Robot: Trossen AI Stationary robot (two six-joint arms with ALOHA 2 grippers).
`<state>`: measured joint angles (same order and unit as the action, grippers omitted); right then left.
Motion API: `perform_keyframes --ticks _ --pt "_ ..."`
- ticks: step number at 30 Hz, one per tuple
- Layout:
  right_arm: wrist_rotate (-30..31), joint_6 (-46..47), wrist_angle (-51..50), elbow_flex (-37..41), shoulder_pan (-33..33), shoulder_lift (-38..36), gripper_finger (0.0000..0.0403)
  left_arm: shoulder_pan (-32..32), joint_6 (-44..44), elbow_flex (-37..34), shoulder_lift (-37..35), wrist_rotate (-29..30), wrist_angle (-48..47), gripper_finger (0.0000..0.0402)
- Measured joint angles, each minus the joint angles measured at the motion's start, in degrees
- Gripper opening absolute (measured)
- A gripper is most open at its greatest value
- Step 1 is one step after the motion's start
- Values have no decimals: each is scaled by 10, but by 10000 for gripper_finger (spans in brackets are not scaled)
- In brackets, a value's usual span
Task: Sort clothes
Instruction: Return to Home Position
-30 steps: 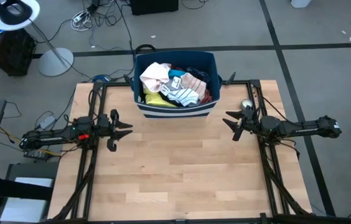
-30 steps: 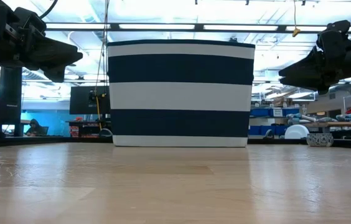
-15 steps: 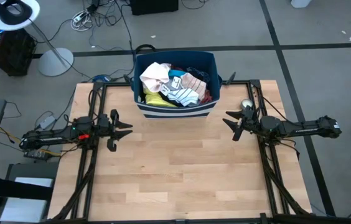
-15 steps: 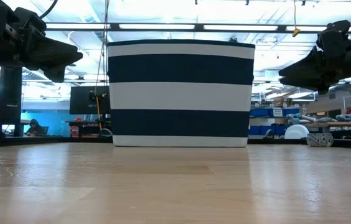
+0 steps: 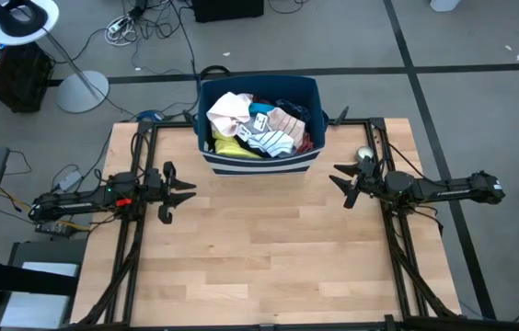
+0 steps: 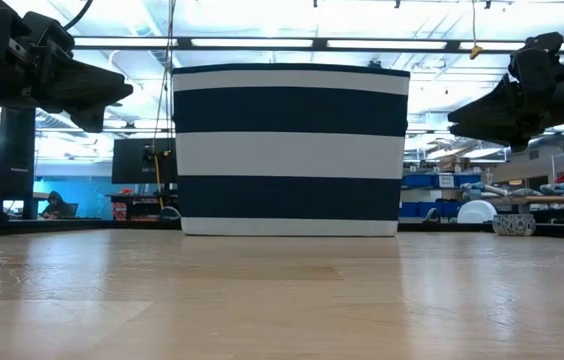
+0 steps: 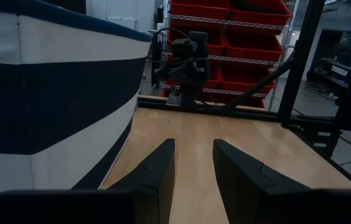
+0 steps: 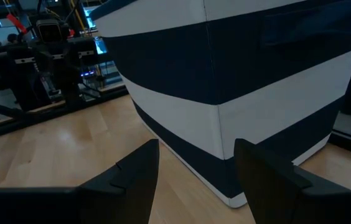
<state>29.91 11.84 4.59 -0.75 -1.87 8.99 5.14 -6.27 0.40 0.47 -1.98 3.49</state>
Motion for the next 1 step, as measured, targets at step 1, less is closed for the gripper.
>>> perform_keyframes --ticks 1 --pt "0 0 0 0 0 0 210 0 0 0 0 0 0 115"
